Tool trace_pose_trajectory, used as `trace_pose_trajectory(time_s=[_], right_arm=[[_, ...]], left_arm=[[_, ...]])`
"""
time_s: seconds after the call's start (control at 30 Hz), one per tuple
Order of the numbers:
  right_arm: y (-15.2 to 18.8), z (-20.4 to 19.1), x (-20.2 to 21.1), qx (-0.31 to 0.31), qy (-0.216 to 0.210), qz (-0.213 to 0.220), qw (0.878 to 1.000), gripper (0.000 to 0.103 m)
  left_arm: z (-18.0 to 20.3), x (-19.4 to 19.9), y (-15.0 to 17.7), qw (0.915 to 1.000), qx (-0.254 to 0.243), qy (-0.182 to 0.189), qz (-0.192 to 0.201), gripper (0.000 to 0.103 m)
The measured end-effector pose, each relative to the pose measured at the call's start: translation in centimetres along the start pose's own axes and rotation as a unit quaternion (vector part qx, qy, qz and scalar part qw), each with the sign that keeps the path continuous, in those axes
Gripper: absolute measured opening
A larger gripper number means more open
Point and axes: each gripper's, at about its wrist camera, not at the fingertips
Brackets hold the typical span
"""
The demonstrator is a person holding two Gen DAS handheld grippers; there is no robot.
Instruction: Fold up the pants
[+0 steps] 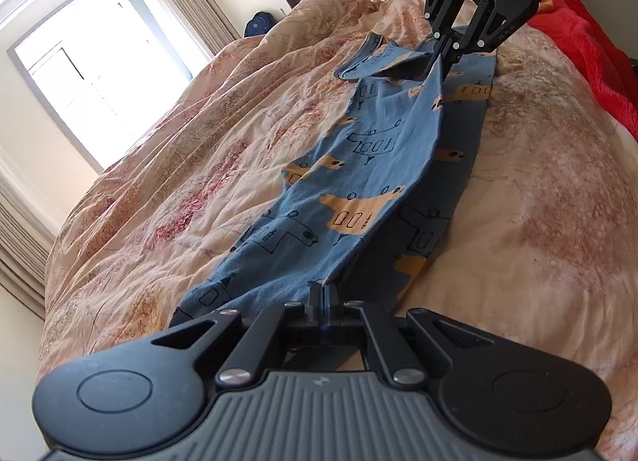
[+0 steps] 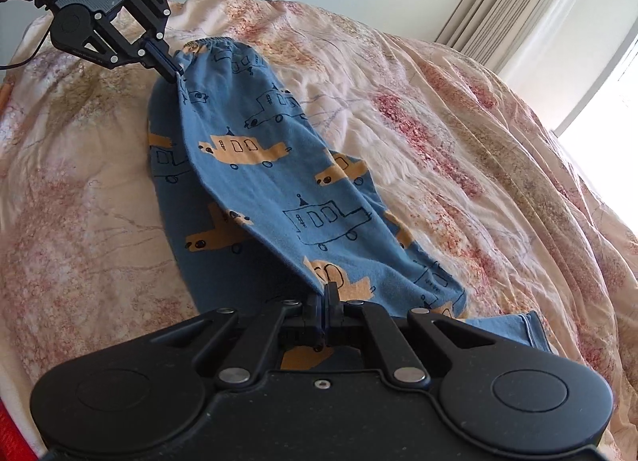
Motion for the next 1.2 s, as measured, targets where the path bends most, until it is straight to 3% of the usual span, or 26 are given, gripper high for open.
trace_pose_trajectory(time_s=[0.33, 0.73, 0.87, 0.93, 1.2], right_arm=[[1.7, -3.1, -1.6, 0.015, -0.015, -0.032, 0.999, 0.0], [2.0, -4.1, -1.3, 0.035, -0.009, -0.039, 0.999, 0.009], [2.1, -4.3, -1.0, 0.049, -0.008, -0.042, 0.998, 0.008], [2.0, -4.5, -0.8, 0.053, -0.005, -0.042, 0.998, 0.0], [2.5, -4.6, -0.7, 0.045, -0.02, -0.047, 0.998, 0.0]], left_arm=[[1.6, -0.9, 1.3, 0.9996, -0.018, 0.008, -0.02, 0.0], [2.2, -1.8, 1.9, 0.9992, -0.026, 0.013, -0.029, 0.0], [2.2, -1.9, 1.8, 0.9992, -0.024, 0.012, -0.029, 0.0], [2.3, -1.9, 1.9, 0.9993, -0.023, 0.012, -0.028, 0.0], [2.0, -1.7, 2.1, 0.999, -0.014, 0.03, -0.031, 0.0]])
Point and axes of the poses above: each gripper's, at about its wrist camera, not at the fingertips, and x roughly against the way its jaws point, z to its right, y to its underside, and after that the axes turned 3 degrees about x, right-handed
